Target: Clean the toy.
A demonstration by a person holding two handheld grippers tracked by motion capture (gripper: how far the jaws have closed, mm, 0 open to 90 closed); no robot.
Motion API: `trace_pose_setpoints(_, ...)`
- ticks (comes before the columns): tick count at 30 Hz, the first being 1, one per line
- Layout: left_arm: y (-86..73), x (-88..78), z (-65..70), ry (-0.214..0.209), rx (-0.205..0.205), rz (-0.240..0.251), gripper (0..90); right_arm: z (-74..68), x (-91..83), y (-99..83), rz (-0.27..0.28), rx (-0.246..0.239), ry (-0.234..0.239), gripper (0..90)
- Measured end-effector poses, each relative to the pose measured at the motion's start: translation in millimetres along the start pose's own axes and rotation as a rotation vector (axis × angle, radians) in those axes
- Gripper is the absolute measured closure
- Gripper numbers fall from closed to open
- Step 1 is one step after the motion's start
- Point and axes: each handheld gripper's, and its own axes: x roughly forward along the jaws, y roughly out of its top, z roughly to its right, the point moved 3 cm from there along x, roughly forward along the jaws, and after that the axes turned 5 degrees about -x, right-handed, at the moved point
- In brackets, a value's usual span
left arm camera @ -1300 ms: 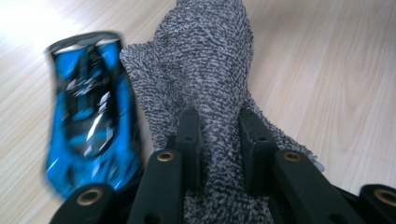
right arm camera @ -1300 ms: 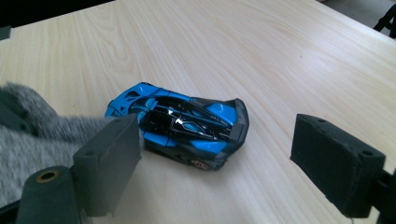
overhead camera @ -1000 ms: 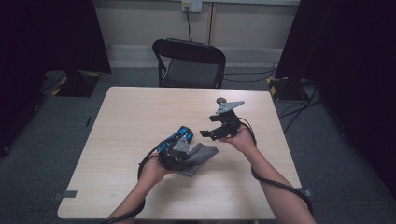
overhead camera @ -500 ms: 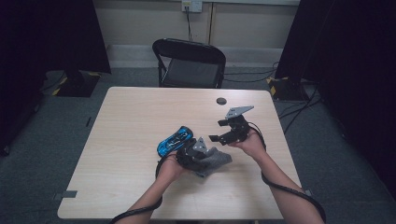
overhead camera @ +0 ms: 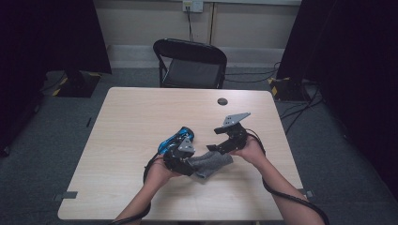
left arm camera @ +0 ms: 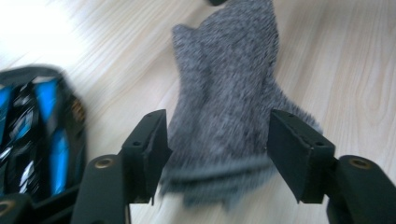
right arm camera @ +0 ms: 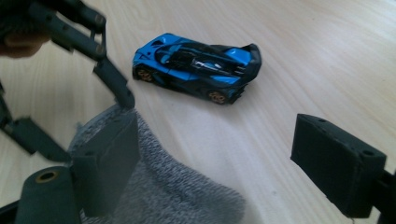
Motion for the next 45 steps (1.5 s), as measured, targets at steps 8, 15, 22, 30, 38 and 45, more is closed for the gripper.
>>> trace_pose_setpoints(8,-18.9,-16.9,-7.4,0.034,-0.054,0.011,37.2,-19.3,3.9,-10.3,-0.031,-0.034,0.068,15.3)
trace_pose_setpoints(15,-23.7,-18.2,-8.5,0.058,-0.076,0.017,37.4,-35.2,11.3,-21.1,-0.068,-0.109,0.136,34.6)
trace_pose_setpoints(22,-22.1,-24.9,-24.6,0.109,-0.100,0.044,27.2,-42.0,19.9,-37.7,-0.124,-0.172,0.139,44.0)
trace_pose_setpoints(30,-12.5,-24.4,-56.3,0.201,-0.113,0.056,20.6,-43.9,27.3,-51.6,-0.134,-0.149,0.118,46.9)
trace_pose_setpoints(38,1.7,-0.1,-88.5,0.229,-0.131,0.012,19.5,-45.3,27.1,-56.2,-0.107,-0.134,0.070,58.4)
trace_pose_setpoints(45,10.9,23.2,-102.4,0.190,-0.171,-0.015,19.1,-43.3,26.7,-58.2,-0.085,-0.094,0.069,64.3)
